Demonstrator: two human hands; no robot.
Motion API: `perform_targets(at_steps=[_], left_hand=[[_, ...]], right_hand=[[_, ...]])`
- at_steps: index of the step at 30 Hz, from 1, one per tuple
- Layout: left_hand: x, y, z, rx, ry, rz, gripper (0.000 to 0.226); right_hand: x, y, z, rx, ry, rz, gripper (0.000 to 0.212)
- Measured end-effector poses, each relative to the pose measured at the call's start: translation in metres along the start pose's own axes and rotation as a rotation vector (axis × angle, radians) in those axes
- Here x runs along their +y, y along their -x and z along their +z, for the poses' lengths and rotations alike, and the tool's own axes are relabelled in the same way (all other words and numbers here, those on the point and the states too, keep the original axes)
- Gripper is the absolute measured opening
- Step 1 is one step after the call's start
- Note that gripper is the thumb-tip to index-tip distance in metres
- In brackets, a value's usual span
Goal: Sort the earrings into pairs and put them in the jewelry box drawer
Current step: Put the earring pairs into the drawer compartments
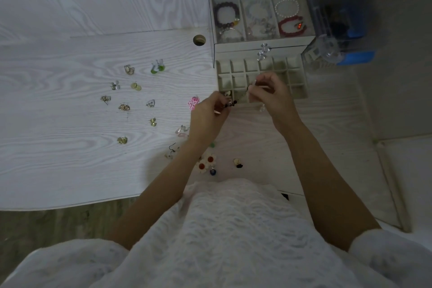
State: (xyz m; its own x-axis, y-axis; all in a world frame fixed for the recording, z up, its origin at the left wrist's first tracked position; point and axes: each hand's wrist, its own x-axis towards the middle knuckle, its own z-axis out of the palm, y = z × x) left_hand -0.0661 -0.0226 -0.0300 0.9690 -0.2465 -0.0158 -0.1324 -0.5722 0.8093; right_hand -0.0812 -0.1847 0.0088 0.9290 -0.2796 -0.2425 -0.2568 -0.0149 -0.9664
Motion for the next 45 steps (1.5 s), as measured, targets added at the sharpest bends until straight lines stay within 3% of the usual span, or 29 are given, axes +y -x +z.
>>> perform_targets(at_steps=[9,15,27,33,41,45], left_hand=[[0.009,-0.02,-0.002,0.023,0.054,0.038,0.01],[0.013,-0.028,-0.002,-0.003,-0.006,0.083,0.009],[0.01,-0.031,0.0,-0.005,-0.008,0.091,0.008],[0.01,-0.036,0.002,-0.003,-0.037,0.081,0.011],[0.019,-0.048,0.012,-0.206,-0.21,0.096,0.025],[0.014,-0.048,0.011,-0.218,-0.275,0.135,0.026]], right_hand=[[0.0,-0.016,0.002,0.043,-0.057,0.108,0.015],[0.006,-0.017,0.004,-0.004,0.122,0.111,0.014],[0.018,-0.021,0.005,0.015,0.144,0.121,0.012],[0.032,-0.024,0.011,0.04,0.65,-0.083,0.019],[0.043,-0.014,0.008,0.121,0.747,-0.175,0.014],[0.043,-0.01,0.008,0.073,0.755,-0.229,0.021]])
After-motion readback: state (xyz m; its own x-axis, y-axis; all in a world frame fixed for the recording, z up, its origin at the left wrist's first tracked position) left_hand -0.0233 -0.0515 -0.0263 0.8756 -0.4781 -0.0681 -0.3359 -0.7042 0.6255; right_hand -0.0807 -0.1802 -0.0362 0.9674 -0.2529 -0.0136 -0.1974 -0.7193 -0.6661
